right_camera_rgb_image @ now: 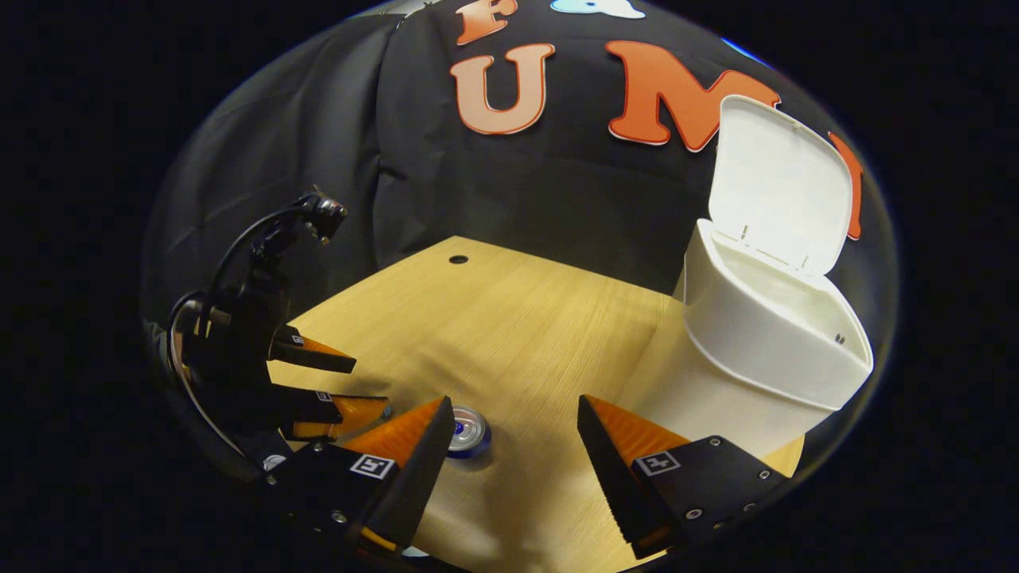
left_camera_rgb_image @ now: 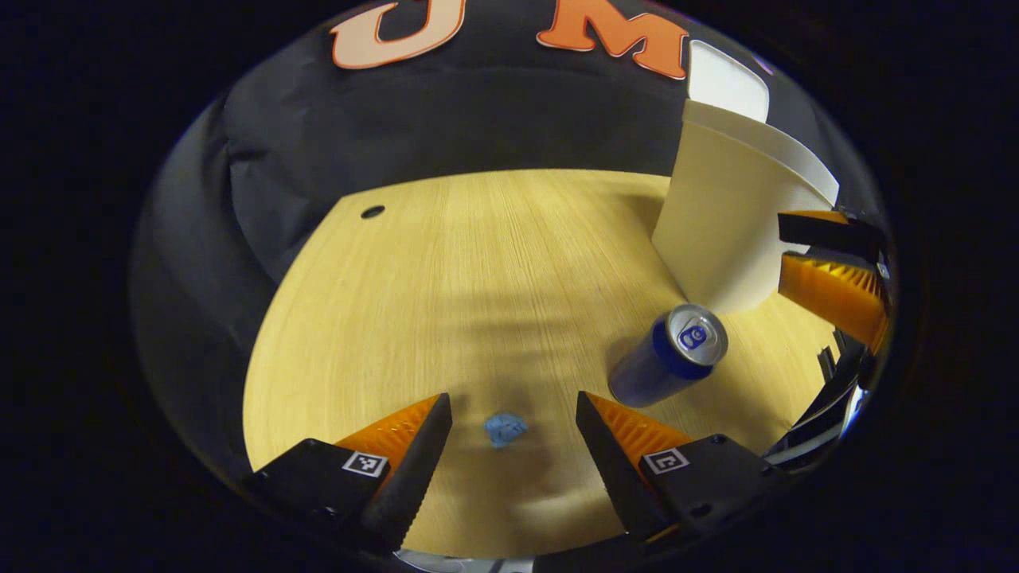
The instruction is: Press the lid of the desktop garbage bin to open it, pick up the crumpled paper on the desktop and throw it into the bin, then pick up the pop can on the desktop and drop it into the bin, and finally close the garbage bin lid.
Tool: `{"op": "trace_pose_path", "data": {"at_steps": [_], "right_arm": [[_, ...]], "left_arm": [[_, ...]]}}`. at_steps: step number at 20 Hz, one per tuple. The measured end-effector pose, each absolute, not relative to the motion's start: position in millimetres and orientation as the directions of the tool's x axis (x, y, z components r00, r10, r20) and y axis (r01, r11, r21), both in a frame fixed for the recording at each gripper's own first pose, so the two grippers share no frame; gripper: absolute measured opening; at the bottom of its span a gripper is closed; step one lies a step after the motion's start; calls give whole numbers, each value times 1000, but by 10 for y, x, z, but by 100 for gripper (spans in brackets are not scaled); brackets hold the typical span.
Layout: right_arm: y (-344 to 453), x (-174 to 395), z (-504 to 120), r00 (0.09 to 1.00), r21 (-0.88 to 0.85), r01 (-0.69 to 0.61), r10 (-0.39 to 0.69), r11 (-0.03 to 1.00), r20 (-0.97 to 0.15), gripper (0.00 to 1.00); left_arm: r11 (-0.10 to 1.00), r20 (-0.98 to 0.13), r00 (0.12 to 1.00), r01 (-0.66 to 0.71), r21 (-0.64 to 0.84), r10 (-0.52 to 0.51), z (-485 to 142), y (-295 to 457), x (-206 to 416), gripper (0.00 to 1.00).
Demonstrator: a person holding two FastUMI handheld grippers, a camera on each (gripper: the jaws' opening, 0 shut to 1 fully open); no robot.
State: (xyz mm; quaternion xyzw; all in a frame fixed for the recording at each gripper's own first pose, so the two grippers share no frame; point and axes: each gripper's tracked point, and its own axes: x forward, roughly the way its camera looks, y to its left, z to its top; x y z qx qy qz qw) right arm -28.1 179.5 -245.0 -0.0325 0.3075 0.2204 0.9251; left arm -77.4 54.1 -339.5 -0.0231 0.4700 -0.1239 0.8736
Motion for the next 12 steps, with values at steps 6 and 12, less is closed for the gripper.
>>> {"op": "trace_pose_path", "data": {"at_steps": [6,12], "right_arm": [[1952,-447,-2759,651,50,-490,403,870,-643,98],[2092,-530,-3013,602,82,-498,412,863,-684,99]], "left_arm": [[965,-844,497,247,-88,-204,-3636,753,-720,100],[964,-842,485,224,-142,-236,-3546,833,-520,99]]}}
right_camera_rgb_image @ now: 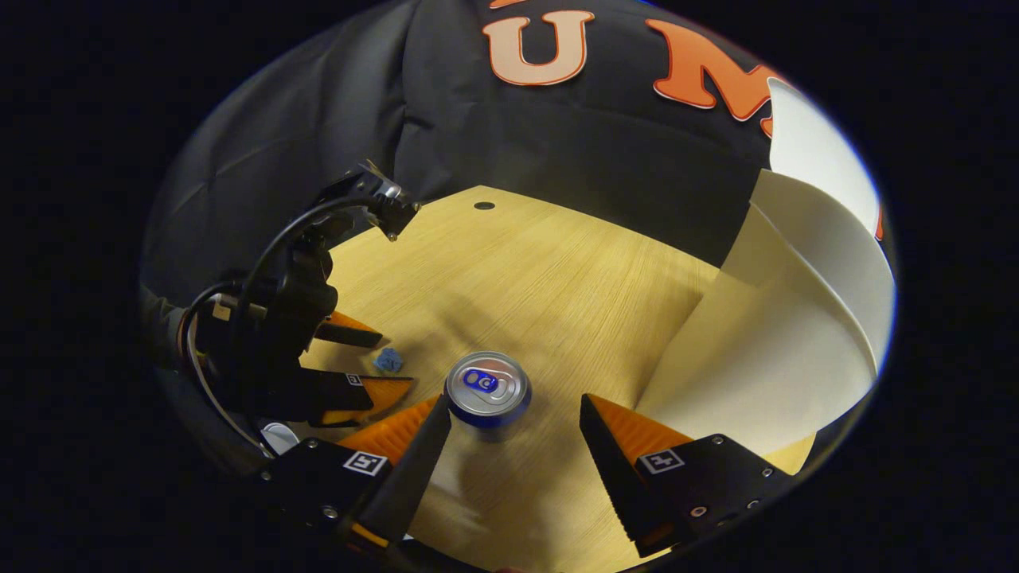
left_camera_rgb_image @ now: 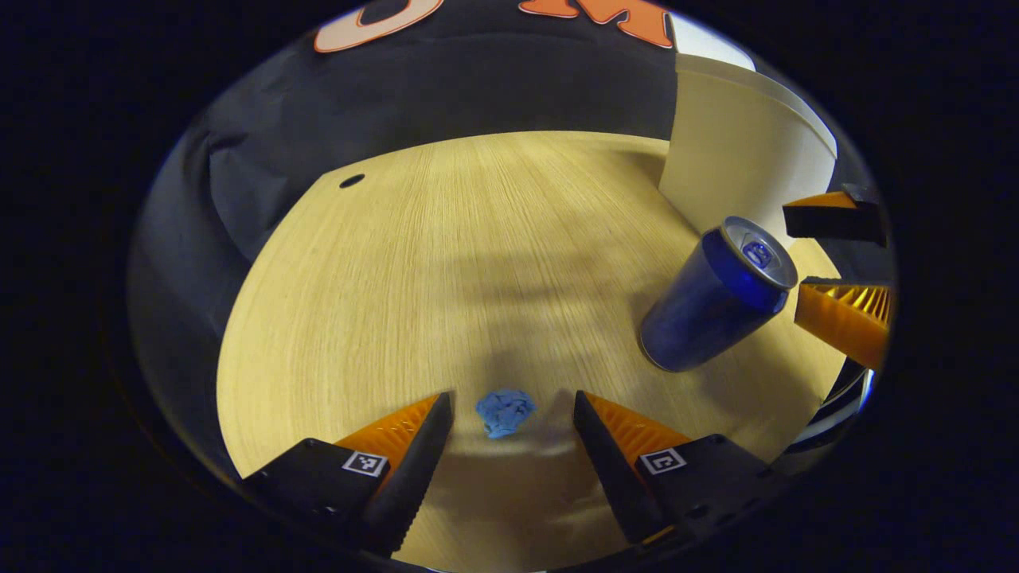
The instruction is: Press the lid of the desktop garbage bin to open it, pick up the crumpled paper on the desktop and throw it into the bin, then pick up the pop can on the desktop and drop it into the bin, and finally close the garbage bin lid.
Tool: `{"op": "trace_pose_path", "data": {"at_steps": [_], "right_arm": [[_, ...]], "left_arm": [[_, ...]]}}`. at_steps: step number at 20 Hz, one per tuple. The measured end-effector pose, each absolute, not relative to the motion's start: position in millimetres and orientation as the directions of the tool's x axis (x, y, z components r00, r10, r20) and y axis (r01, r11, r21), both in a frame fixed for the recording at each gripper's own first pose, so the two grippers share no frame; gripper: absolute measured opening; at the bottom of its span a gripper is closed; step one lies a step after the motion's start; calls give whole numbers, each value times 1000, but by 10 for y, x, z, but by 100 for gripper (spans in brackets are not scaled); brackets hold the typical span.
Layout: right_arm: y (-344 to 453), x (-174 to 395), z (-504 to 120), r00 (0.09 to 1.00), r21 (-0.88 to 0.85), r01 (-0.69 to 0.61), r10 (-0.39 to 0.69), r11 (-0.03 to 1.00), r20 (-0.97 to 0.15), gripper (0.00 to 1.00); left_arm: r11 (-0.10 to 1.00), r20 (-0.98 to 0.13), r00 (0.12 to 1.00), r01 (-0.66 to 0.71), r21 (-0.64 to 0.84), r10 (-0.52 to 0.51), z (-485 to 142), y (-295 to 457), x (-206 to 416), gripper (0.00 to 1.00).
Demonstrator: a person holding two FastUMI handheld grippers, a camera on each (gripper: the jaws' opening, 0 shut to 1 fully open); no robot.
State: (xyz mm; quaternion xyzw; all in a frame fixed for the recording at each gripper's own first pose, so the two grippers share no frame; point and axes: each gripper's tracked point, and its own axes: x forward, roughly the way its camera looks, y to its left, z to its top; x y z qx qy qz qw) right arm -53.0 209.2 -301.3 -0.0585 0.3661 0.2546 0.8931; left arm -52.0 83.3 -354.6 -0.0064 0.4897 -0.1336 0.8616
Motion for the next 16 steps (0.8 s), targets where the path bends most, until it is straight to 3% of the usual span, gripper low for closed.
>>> {"op": "trace_pose_path", "data": {"at_steps": [1,5,8,10,11,12,16], "right_arm": [[2109,-526,-3066,593,93,-497,416,863,-689,99],[2174,-515,-3182,572,112,-489,415,865,-708,99],[2193,-494,-3269,564,109,-487,408,867,-718,99],[2202,-464,-3350,565,106,-481,401,870,-721,99],[2217,-455,-3364,567,106,-479,399,872,-721,99],[2223,-441,-3372,568,104,-478,398,872,-721,99],[2273,-416,-3479,569,90,-481,389,872,-724,99]], "left_arm": [[964,-824,511,217,-151,-244,-3474,858,-401,98],[958,-802,541,255,-131,-254,-3101,1045,-32,75],[956,-800,544,265,-122,-253,-2734,1177,277,37],[959,-799,547,258,-120,-248,-2479,1270,508,28],[961,-805,541,249,-125,-244,-2368,1323,610,28],[960,-805,537,245,-134,-250,-2222,1365,730,20],[965,-788,564,221,-141,-245,-1431,1620,1337,19]]}}
